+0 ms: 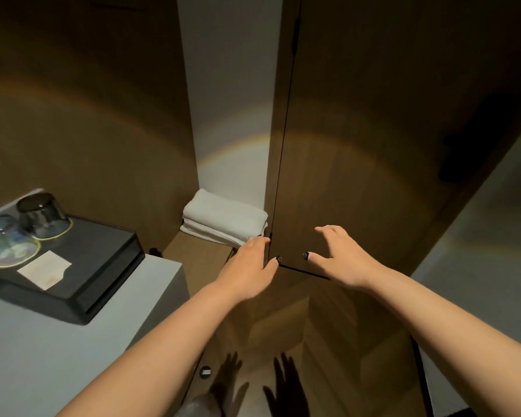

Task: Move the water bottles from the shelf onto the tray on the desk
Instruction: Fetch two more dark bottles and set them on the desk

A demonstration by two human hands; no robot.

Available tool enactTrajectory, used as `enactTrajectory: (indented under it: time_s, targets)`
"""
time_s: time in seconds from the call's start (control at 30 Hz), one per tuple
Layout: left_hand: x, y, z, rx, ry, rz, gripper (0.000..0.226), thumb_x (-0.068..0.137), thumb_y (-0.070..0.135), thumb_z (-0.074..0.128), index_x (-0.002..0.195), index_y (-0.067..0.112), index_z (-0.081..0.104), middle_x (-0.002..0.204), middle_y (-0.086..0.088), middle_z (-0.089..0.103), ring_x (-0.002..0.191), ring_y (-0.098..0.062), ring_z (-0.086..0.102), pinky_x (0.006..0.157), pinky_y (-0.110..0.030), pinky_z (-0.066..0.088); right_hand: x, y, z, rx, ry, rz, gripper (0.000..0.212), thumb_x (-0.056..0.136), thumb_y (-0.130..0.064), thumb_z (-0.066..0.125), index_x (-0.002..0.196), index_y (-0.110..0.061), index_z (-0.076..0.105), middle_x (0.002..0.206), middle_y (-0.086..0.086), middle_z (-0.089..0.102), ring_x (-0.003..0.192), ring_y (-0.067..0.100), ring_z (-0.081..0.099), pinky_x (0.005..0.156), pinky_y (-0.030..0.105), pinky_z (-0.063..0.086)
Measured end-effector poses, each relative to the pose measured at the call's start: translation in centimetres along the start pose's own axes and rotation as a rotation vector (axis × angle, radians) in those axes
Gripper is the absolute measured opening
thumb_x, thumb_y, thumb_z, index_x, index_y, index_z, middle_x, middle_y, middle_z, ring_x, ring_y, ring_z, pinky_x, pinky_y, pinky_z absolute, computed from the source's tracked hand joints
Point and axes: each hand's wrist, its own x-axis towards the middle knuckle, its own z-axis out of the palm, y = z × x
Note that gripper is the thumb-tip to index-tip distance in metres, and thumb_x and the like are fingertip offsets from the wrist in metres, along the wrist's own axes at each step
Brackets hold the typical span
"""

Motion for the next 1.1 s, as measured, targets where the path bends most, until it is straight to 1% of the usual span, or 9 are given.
enactTrajectory:
  time_s: [0.17,0.3,0.4,0.47,0.6,0.83,0.93,1.0,1.1]
  targets:
    - [5.4,-0.6,-0.2,-0.008,0.028,-0.038,0.054,0.097,0.032,0.044,0.145,0.014,0.028,0.152,-0.005,0.032,0.140,-0.020,0.029,0.110,-0.033,0.028,6.0,1.5,-1.0,0.002,-0.024,-0.056,0.068,0.093,-0.039,0.050,0.148,-0.014,0.021,0.155,0.005,0.018,0.141,0.023,0.025,0.111,0.033,0.026]
    - [10.6,-2.6,-1.4,-0.017,0.071,-0.082,0.054,0.097,0.029,0.045,0.145,0.011,0.028,0.155,-0.009,0.028,0.146,-0.021,0.016,0.114,-0.036,0.024,11.5,1.8,-1.2,0.026,-0.035,-0.084,0.066,0.094,-0.041,0.047,0.148,-0.014,0.020,0.156,0.005,0.017,0.141,0.023,0.024,0.112,0.034,0.027]
    - [14.9,-4.6,-2.5,-0.026,0.089,-0.118,0.054,0.097,0.031,0.045,0.145,0.011,0.028,0.155,-0.010,0.026,0.146,-0.023,0.017,0.115,-0.039,0.025,16.0,1.8,-1.2,0.035,-0.054,-0.104,0.065,0.095,-0.043,0.043,0.148,-0.014,0.020,0.155,0.006,0.018,0.142,0.024,0.023,0.113,0.035,0.025]
    - [17.7,-6.2,-3.1,-0.030,0.094,-0.141,0.055,0.098,0.033,0.044,0.146,0.012,0.027,0.156,-0.009,0.026,0.147,-0.021,0.011,0.116,-0.040,0.023,19.2,1.6,-1.3,0.039,-0.071,-0.120,0.065,0.095,-0.043,0.042,0.148,-0.013,0.020,0.155,0.007,0.018,0.142,0.023,0.022,0.113,0.034,0.024]
    - [22.9,-9.5,-4.3,-0.038,0.098,-0.190,0.056,0.098,0.035,0.043,0.146,0.013,0.026,0.156,-0.007,0.025,0.147,-0.019,0.008,0.116,-0.037,0.020,25.7,1.0,-1.5,0.043,-0.102,-0.136,0.066,0.095,-0.043,0.043,0.148,-0.013,0.020,0.155,0.006,0.018,0.141,0.023,0.022,0.112,0.032,0.023]
    - [29.1,-14.0,-5.7,-0.053,0.090,-0.286,0.055,0.098,0.035,0.042,0.146,0.013,0.026,0.156,-0.008,0.023,0.146,-0.021,0.014,0.116,-0.035,0.019,35.6,-0.7,-0.3,0.082,-0.145,-0.180,0.067,0.094,-0.043,0.045,0.148,-0.012,0.019,0.155,0.006,0.018,0.142,0.023,0.020,0.113,0.032,0.021]
    - [30.8,-15.5,-6.0,-0.070,0.092,-0.350,0.054,0.097,0.034,0.044,0.145,0.014,0.028,0.155,-0.008,0.026,0.141,-0.027,0.029,0.114,-0.038,0.025,39.2,-1.5,0.6,0.083,-0.187,-0.224,0.068,0.094,-0.044,0.045,0.148,-0.012,0.020,0.154,0.005,0.019,0.140,0.022,0.023,0.112,0.032,0.022]
    - [32.2,-16.7,-6.3,-0.086,0.110,-0.436,0.053,0.097,0.031,0.045,0.145,0.015,0.029,0.152,-0.008,0.032,0.136,-0.028,0.036,0.112,-0.038,0.028,41.8,-2.0,1.2,0.080,-0.221,-0.262,0.068,0.093,-0.044,0.046,0.148,-0.013,0.020,0.154,0.005,0.020,0.139,0.023,0.027,0.112,0.033,0.024]
    - [34.3,-18.8,-6.2,-0.059,0.139,-0.510,0.054,0.096,0.031,0.048,0.144,0.010,0.031,0.149,-0.011,0.037,0.137,-0.025,0.034,0.109,-0.030,0.026,45.8,-2.7,2.4,0.074,-0.261,-0.288,0.065,0.093,-0.043,0.047,0.147,-0.016,0.023,0.155,0.004,0.021,0.138,0.022,0.027,0.112,0.035,0.025]
